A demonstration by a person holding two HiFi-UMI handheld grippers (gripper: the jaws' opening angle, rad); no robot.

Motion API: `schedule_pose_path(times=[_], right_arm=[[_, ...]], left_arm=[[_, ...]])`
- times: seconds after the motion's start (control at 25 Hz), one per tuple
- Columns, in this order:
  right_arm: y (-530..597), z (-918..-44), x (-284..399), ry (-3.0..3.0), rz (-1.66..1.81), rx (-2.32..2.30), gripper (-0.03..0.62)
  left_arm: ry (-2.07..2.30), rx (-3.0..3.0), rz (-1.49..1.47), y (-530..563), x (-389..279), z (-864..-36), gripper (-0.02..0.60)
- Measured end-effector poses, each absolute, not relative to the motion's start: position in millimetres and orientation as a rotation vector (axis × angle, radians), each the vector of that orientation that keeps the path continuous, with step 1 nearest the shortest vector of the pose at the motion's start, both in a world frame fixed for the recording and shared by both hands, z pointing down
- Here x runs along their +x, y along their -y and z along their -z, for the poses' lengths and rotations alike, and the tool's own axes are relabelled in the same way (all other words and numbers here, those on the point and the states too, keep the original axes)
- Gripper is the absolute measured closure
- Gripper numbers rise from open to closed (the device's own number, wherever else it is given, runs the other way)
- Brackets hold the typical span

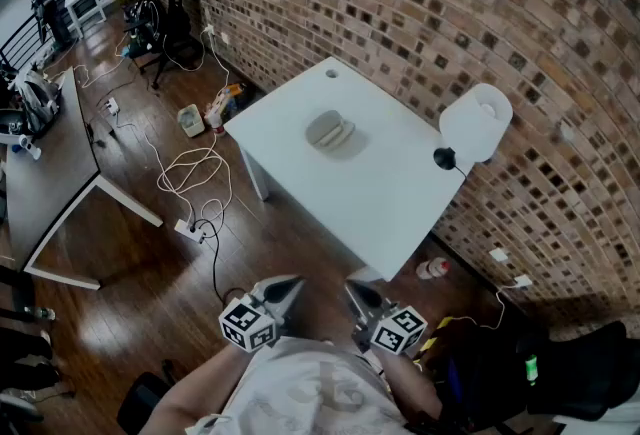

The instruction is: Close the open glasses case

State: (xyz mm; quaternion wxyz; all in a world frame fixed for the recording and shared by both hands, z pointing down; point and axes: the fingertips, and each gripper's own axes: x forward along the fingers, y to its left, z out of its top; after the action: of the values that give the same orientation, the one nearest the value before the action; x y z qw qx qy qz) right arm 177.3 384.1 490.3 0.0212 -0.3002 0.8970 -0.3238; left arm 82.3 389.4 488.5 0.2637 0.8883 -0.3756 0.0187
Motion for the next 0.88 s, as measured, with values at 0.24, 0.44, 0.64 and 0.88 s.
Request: schedule_pose_path(times=[0.24, 0.44, 0.64, 0.88], right_arm=[[-309, -473, 168, -2.83, 0.785, -0.884, 0.586], [-305, -487, 166, -2.809, 0.839, -0.94, 0.586], [-273, -477, 154, -2.794, 0.823, -1.011, 0.586], [-237, -462, 109, -2.786, 0.788, -1.054, 0.586]], left_arm=[[1.066, 2.534, 0.042, -314, 76, -466, 0.577], [1.061, 2.489, 0.016, -308, 67, -486, 0.577], [0.977, 2.538, -0.008, -274, 58, -473, 0.577], [0.927, 2.577, -0.005, -234, 14, -456, 0.577]])
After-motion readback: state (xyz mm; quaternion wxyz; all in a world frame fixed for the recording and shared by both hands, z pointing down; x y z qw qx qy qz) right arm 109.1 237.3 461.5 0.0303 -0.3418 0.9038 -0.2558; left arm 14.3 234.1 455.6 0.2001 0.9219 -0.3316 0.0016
